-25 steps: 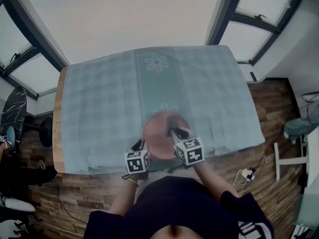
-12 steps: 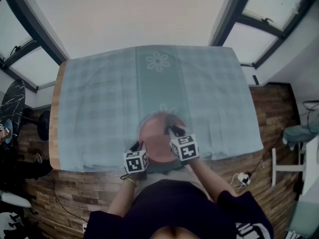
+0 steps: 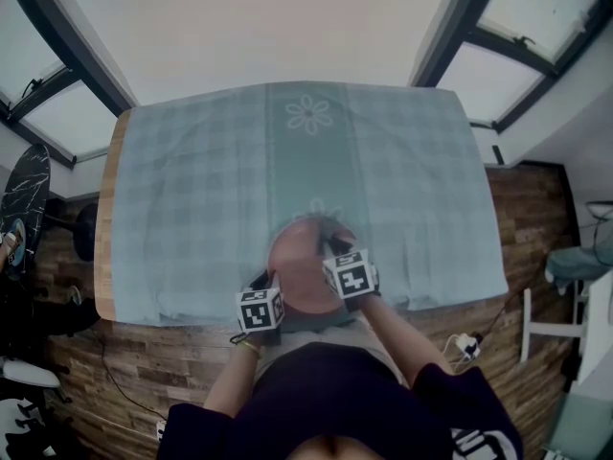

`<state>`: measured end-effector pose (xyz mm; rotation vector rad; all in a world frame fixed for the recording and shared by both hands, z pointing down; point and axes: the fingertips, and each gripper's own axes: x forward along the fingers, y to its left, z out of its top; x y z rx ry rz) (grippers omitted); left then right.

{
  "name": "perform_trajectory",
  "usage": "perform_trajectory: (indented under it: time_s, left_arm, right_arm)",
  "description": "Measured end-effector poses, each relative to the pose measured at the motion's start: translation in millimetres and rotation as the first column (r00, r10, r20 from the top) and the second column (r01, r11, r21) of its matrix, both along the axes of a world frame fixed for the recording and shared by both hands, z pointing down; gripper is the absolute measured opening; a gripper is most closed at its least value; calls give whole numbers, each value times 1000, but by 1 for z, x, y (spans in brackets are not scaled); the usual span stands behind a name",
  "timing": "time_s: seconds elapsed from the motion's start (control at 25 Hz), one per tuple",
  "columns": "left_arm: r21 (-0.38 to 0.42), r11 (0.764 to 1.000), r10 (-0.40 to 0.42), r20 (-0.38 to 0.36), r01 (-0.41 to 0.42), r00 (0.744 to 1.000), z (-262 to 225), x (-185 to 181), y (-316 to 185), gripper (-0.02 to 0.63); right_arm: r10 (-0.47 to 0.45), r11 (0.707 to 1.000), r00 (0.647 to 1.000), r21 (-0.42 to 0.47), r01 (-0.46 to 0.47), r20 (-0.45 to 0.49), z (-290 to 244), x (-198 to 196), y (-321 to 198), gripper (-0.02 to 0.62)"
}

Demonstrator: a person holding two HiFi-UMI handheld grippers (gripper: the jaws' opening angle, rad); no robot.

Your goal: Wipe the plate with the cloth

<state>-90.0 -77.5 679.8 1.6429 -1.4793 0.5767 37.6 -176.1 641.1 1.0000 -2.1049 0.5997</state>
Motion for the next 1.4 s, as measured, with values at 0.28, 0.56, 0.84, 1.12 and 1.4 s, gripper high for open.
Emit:
perform_trajectory:
  time_s: [0.28, 0.56, 0.84, 1.12, 1.4]
  left_arm:
    - [-1, 1000, 3, 5, -3, 1000, -1, 2, 0, 67]
    - [-3, 1000, -2, 1, 2, 1000, 1, 1, -1, 64]
    - [-2, 1000, 3, 4, -3, 1000, 0, 1, -2, 65]
    - [0, 1000, 4, 3, -4, 1000, 0, 1, -2, 66]
    - [0, 1000, 2, -2, -2, 1000, 4, 0, -2, 66]
  right_arm:
    - [-1, 999, 999, -40, -1, -50, 17, 6, -5, 32]
    - [-10, 997, 996, -75, 3, -91, 31, 7, -8, 32]
    - [-11, 997, 991, -74, 1, -134, 38, 8, -13, 32]
    - [-43, 997, 984, -77, 30, -171, 43, 5, -13, 32]
    - [-97, 993, 981, -80, 84, -166, 42, -12, -13, 32]
